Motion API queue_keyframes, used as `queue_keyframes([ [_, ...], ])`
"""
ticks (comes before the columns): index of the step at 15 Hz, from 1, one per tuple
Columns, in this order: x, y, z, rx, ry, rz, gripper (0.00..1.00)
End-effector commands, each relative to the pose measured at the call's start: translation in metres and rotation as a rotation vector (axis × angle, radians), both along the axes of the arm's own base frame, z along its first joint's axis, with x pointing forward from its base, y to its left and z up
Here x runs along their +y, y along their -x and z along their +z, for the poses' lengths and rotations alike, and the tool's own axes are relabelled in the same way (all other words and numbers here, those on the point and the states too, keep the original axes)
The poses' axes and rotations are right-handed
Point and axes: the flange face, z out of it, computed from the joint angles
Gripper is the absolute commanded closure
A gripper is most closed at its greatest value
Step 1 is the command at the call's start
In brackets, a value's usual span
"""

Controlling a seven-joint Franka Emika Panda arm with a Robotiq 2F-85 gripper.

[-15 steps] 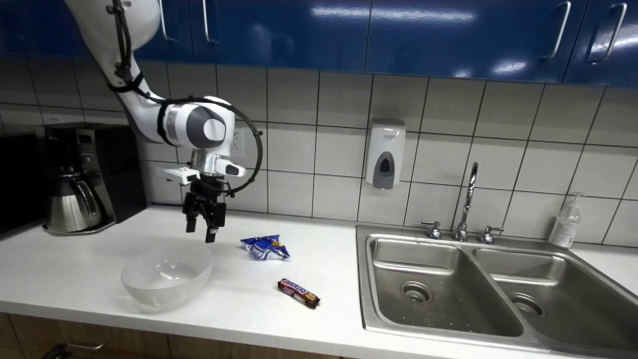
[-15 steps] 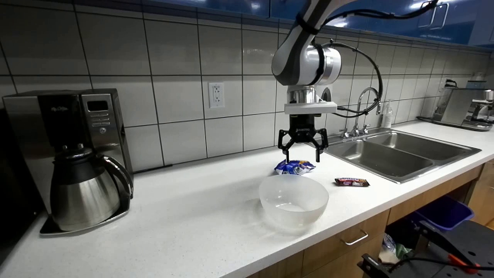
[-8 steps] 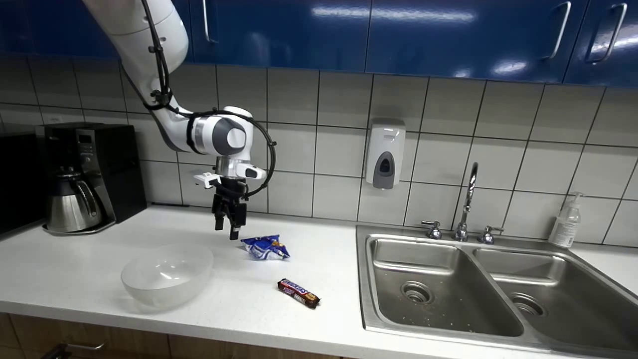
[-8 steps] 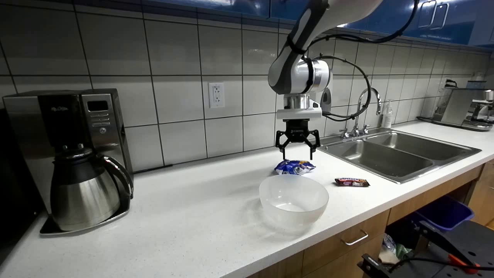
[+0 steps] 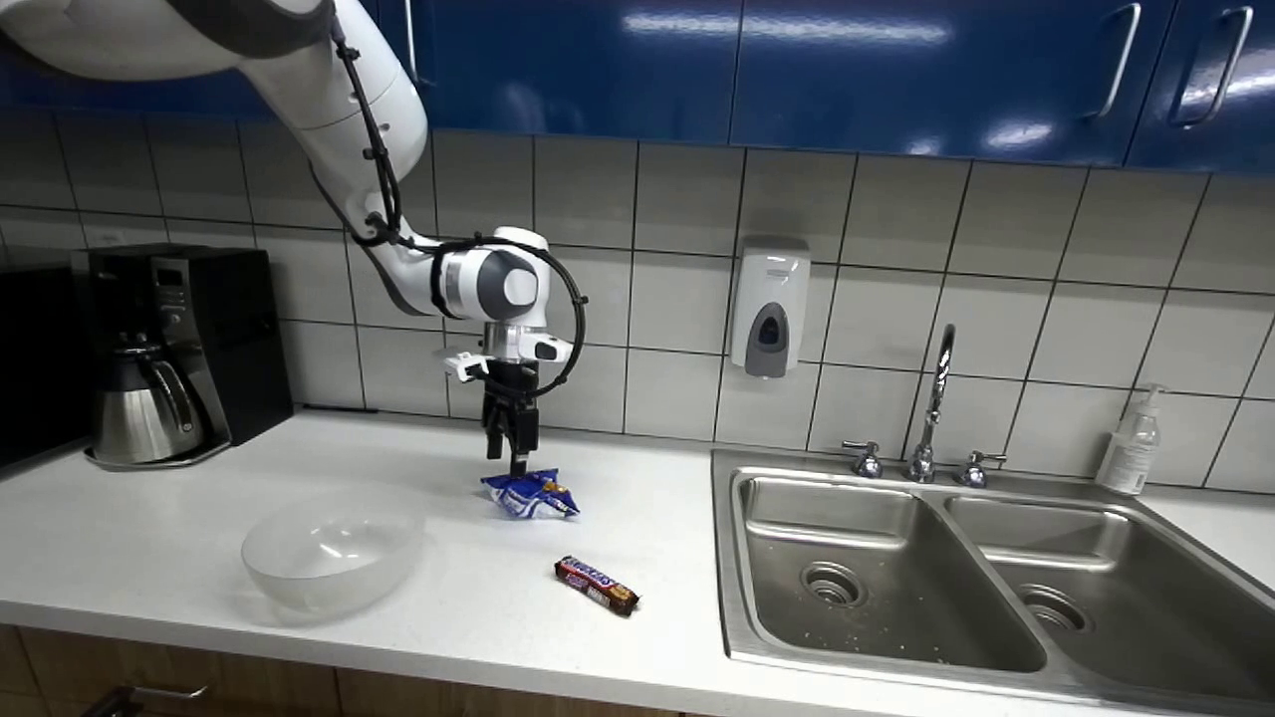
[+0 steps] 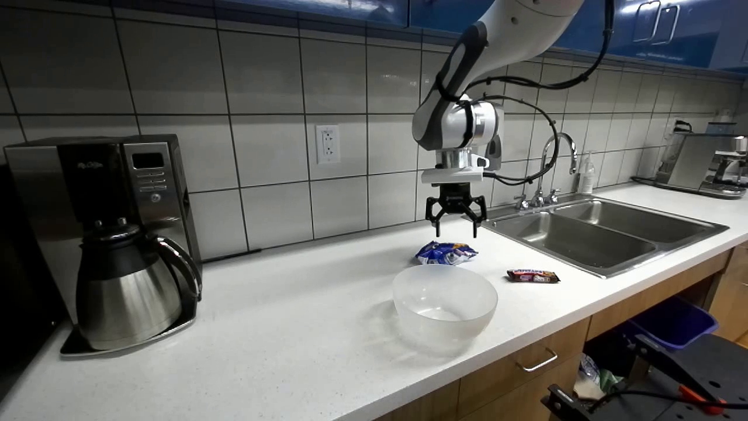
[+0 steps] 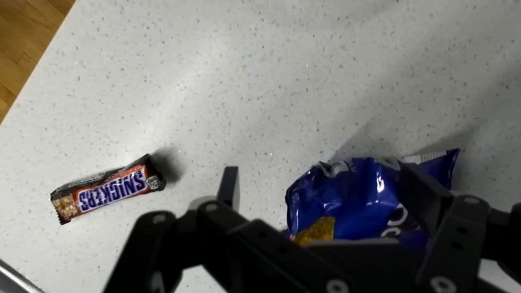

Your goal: Put the blue packet in the bowl

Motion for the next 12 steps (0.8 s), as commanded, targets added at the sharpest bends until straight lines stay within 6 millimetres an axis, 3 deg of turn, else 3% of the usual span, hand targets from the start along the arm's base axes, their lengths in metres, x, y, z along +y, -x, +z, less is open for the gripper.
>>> queue_keyframes([
  [1, -0.02, -0.021, -0.003, 0.012, 0.01, -0.088, 0.0],
  [6, -0.034, -0.039, -0.003, -0.005, 0.027, -0.182, 0.0],
  [12, -0.027, -0.059, -0.019, -0.015, 0.047, -0.244, 0.0],
])
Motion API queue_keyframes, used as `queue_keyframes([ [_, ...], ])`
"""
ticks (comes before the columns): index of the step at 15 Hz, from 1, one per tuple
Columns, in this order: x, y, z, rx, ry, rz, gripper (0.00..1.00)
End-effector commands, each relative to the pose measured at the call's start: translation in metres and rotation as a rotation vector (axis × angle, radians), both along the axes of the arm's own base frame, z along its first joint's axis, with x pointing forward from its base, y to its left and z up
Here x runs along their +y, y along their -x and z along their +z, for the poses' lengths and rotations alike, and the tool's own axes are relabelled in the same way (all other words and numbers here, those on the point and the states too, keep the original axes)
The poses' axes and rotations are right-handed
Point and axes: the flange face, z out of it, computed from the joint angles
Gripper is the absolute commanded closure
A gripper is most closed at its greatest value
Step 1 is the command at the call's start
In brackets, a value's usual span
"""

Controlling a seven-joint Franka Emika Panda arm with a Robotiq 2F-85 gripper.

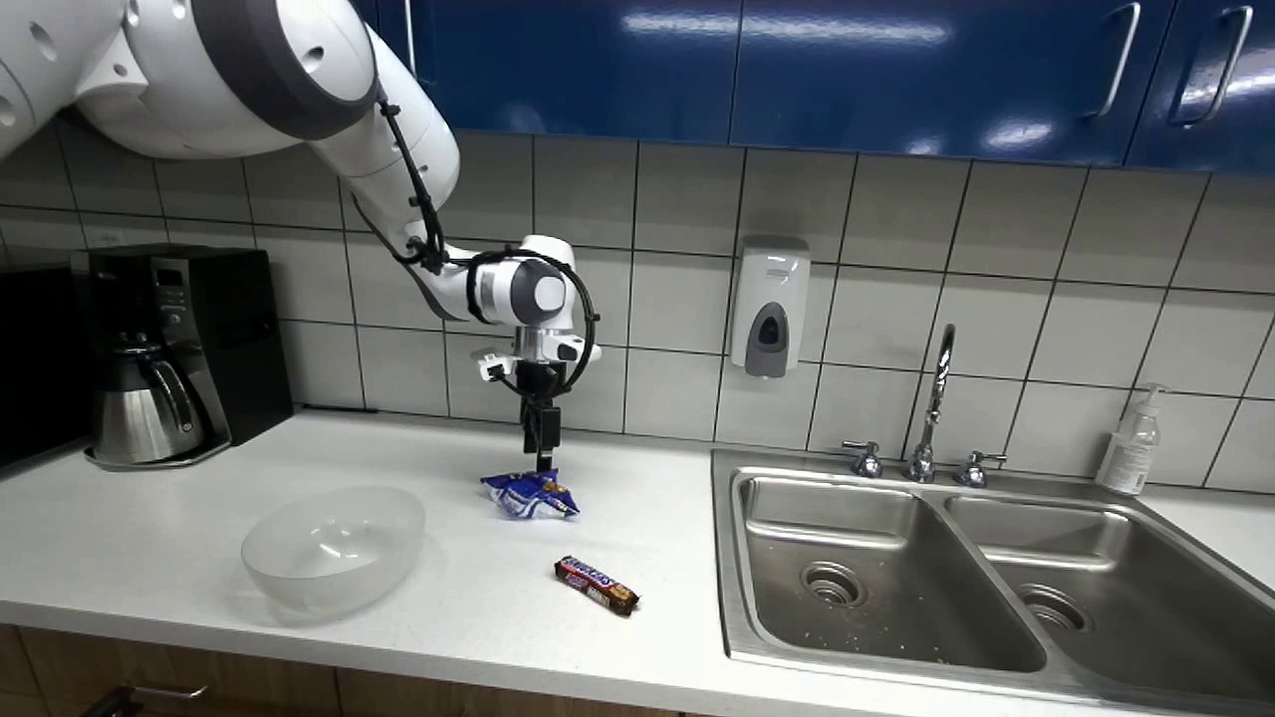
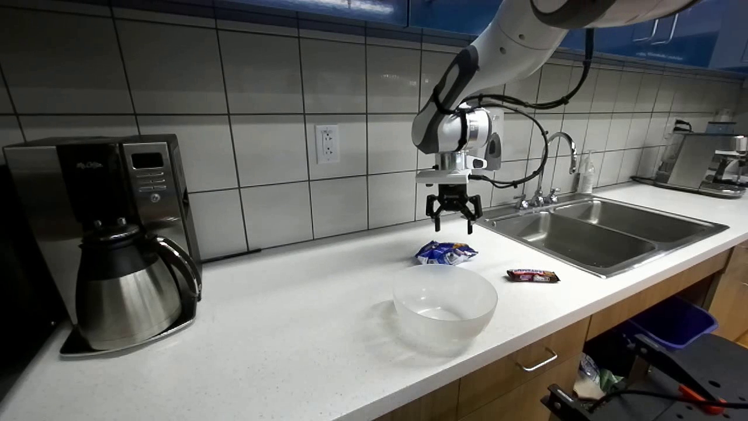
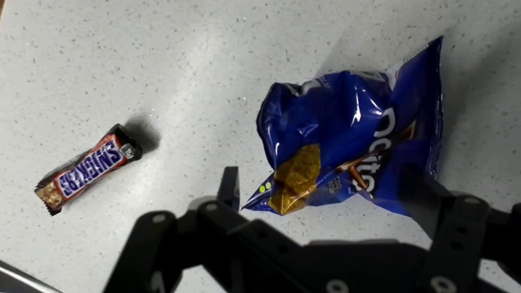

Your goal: Put the blue packet in the bowl

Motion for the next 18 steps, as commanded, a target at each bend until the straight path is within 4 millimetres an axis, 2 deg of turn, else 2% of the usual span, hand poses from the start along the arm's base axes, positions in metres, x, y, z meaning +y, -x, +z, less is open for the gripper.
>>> queue_keyframes([
  [1, 0.006, -0.018, -0.011, 0.011, -0.001, -0.052, 0.0],
  [6, 0.02, -0.029, -0.029, 0.012, 0.003, -0.061, 0.0],
  [12, 0.026, -0.038, -0.036, 0.016, 0.001, -0.066, 0.0],
  [14, 0.026, -0.04, -0.036, 0.013, 0.004, -0.062, 0.26],
  [18, 0.026, -0.042, -0.038, 0.016, 0.004, -0.063, 0.58],
])
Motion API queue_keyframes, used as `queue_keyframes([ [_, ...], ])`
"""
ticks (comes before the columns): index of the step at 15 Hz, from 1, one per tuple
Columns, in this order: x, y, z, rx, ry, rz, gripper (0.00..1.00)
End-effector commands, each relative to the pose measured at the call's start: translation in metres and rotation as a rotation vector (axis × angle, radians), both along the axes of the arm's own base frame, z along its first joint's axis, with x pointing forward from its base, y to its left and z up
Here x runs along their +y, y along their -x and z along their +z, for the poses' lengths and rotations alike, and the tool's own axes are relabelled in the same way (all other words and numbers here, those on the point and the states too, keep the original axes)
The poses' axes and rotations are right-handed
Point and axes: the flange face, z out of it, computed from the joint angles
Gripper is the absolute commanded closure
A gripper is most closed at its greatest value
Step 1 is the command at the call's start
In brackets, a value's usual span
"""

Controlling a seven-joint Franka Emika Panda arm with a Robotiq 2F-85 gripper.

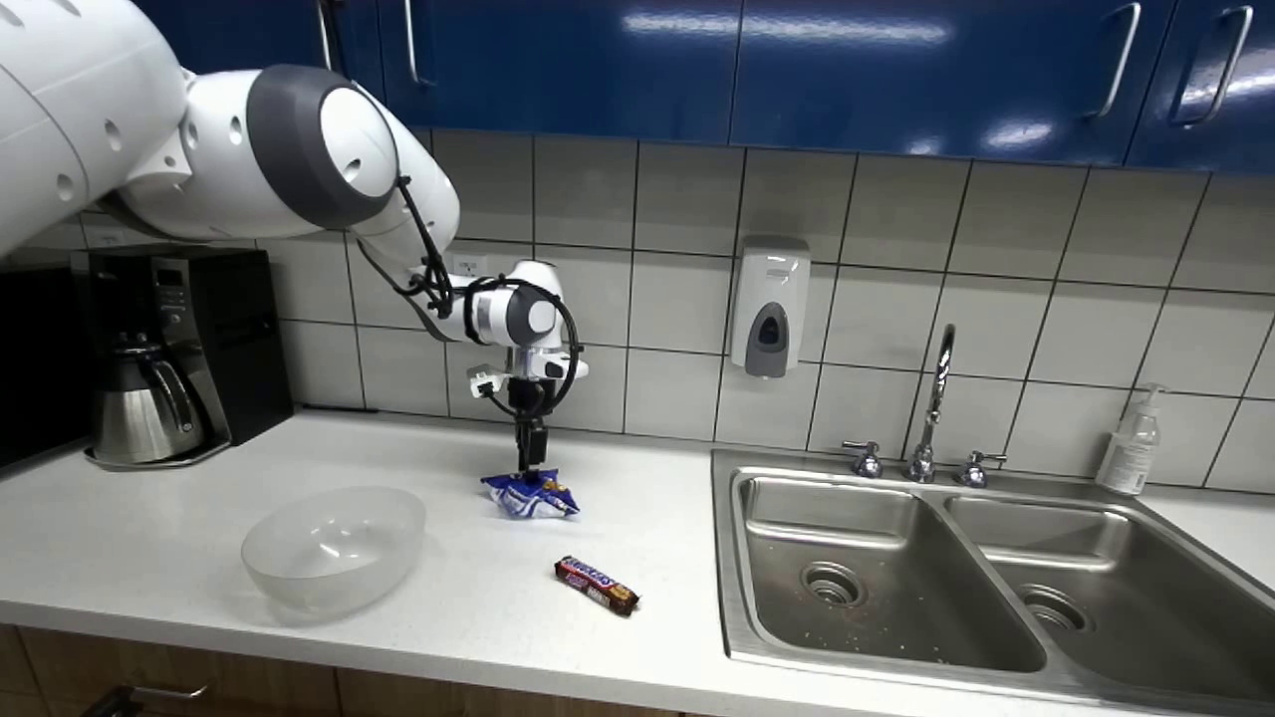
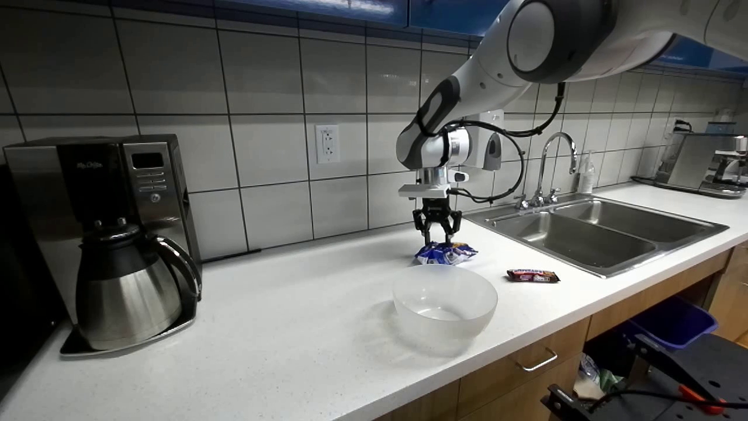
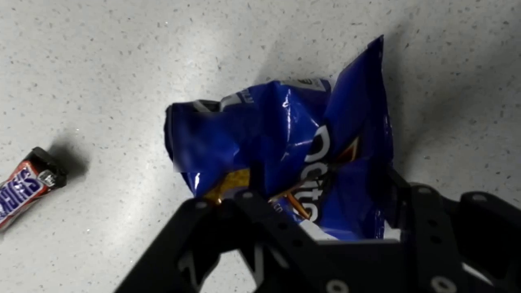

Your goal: Put the blue packet in the bowl

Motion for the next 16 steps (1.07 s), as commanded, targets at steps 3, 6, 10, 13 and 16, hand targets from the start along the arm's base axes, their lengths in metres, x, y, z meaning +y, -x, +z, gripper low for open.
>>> queue_keyframes([
  [3, 0.0, -0.006, 0.0, 0.021, -0.01, -0.027, 0.8],
  [6, -0.001, -0.007, 0.009, 0.014, -0.013, -0.028, 1.0],
  [10, 0.0, -0.005, 0.045, -0.026, -0.026, -0.009, 1.0],
  [13, 0.005, -0.001, 0.075, -0.043, -0.025, 0.028, 1.0],
  [16, 0.018, 0.01, 0.103, -0.058, -0.046, 0.091, 1.0],
])
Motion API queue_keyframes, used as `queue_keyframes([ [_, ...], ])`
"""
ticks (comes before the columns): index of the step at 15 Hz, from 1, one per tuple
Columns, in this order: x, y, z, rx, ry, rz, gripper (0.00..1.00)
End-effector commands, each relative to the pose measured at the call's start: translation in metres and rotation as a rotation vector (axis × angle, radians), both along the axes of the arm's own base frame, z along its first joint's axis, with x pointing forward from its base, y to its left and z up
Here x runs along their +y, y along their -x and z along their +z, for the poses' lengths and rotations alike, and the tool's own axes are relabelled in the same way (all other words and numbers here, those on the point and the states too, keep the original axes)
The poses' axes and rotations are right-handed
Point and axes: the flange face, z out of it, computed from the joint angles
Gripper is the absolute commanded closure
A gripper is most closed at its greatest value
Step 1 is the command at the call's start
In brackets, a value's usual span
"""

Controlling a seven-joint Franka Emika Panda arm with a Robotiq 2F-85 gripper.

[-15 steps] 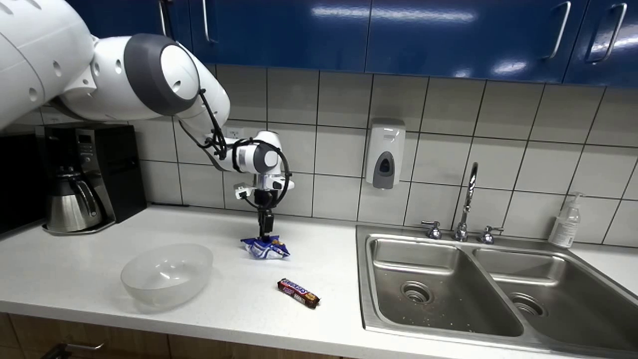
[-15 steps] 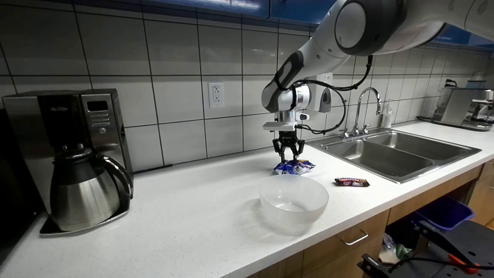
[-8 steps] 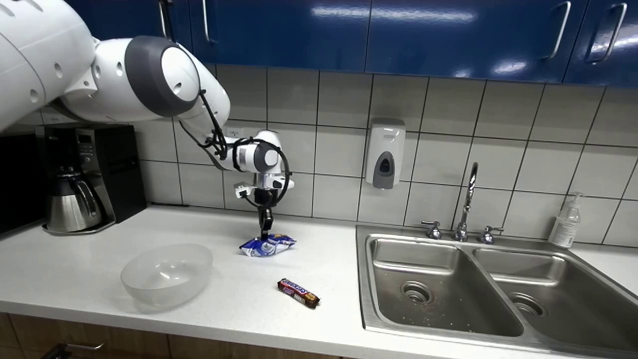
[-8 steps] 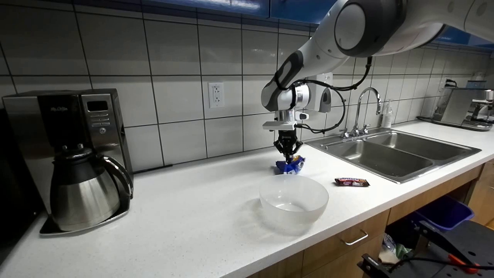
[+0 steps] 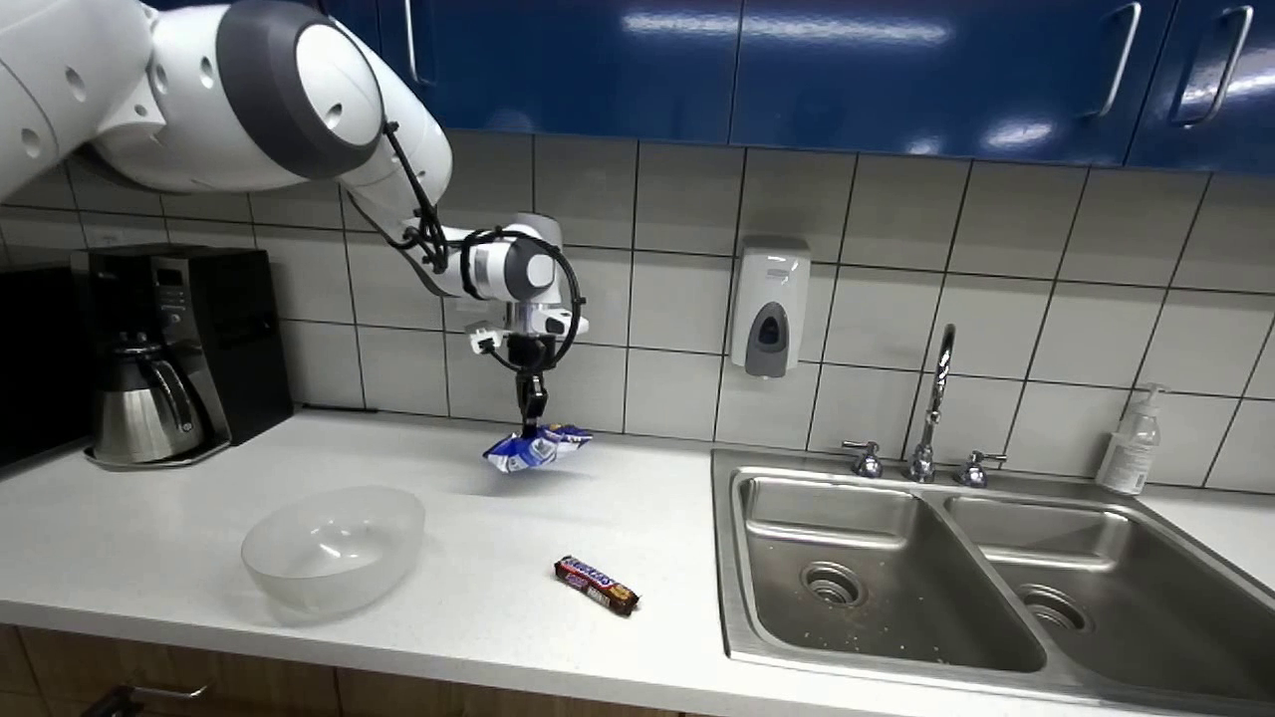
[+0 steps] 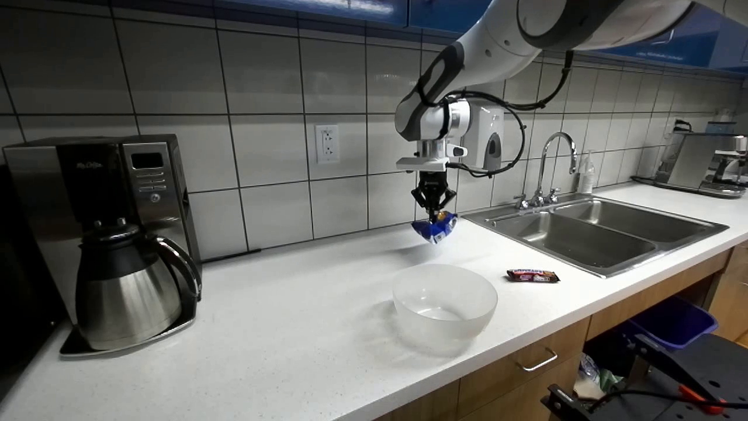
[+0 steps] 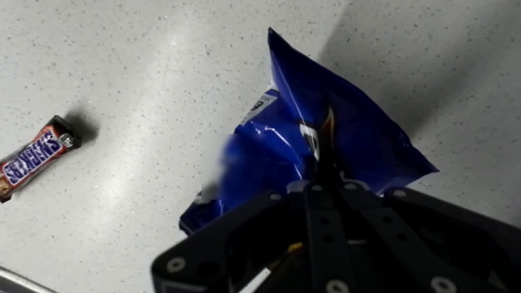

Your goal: Put the blue packet in the bowl

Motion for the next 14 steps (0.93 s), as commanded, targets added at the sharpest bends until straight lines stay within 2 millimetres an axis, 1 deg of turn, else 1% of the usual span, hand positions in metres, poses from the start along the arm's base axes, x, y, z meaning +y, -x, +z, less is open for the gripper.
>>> queue_keyframes([
  [1, 0.019, 0.025, 0.039, 0.012, -0.044, 0.086, 1.0],
  [4, 0.038, 0.045, 0.058, 0.014, -0.067, 0.156, 1.0],
  [7, 0.057, 0.066, 0.068, 0.026, -0.083, 0.207, 1.0],
  [11, 0.079, 0.103, 0.072, 0.059, -0.091, 0.27, 1.0],
  [14, 0.09, 0.131, 0.071, 0.087, -0.094, 0.312, 1.0],
])
